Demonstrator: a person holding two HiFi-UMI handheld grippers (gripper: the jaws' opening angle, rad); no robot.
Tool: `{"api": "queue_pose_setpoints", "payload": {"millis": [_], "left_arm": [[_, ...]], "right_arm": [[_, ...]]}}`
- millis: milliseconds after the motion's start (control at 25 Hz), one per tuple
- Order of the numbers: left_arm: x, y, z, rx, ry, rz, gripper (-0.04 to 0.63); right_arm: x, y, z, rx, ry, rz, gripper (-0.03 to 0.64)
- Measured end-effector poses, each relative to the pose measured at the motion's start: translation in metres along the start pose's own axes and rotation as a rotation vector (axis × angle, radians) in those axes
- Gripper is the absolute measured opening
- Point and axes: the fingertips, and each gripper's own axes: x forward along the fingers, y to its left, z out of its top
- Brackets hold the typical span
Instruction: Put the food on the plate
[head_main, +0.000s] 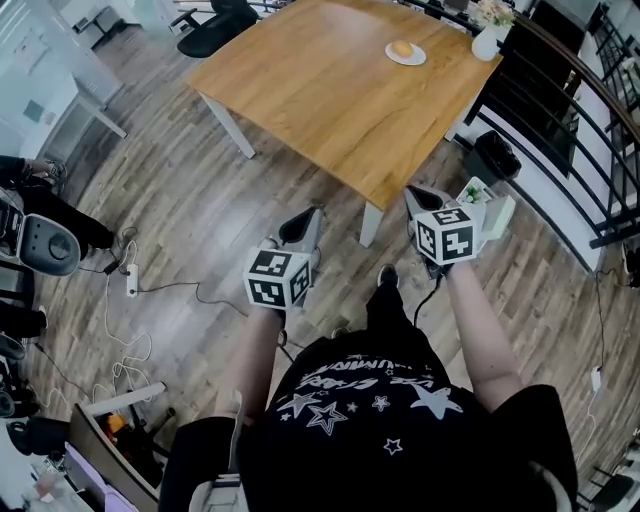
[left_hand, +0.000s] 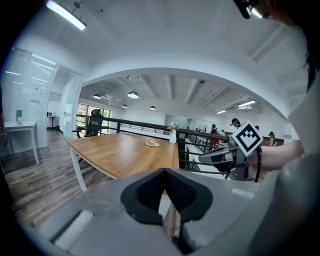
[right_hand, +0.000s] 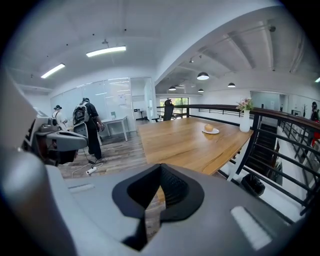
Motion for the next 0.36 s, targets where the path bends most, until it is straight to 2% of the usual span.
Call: {"api": "queue_pose_setpoints", "payload": {"millis": [160,360], "left_arm": [[-0.017,-0.002,-0.011,-0.003,0.000,0.000,0.002],[-0.038,-0.003,-0.006,-0.006,-0.002,-0.001,0.002]], "right_arm": [[-0.009,0.012,-0.012,0.016,-0.002,-0.003,0.002],[-0.026,0.029,-0.006,0.015,-0.008,-0.005,0.002]]}}
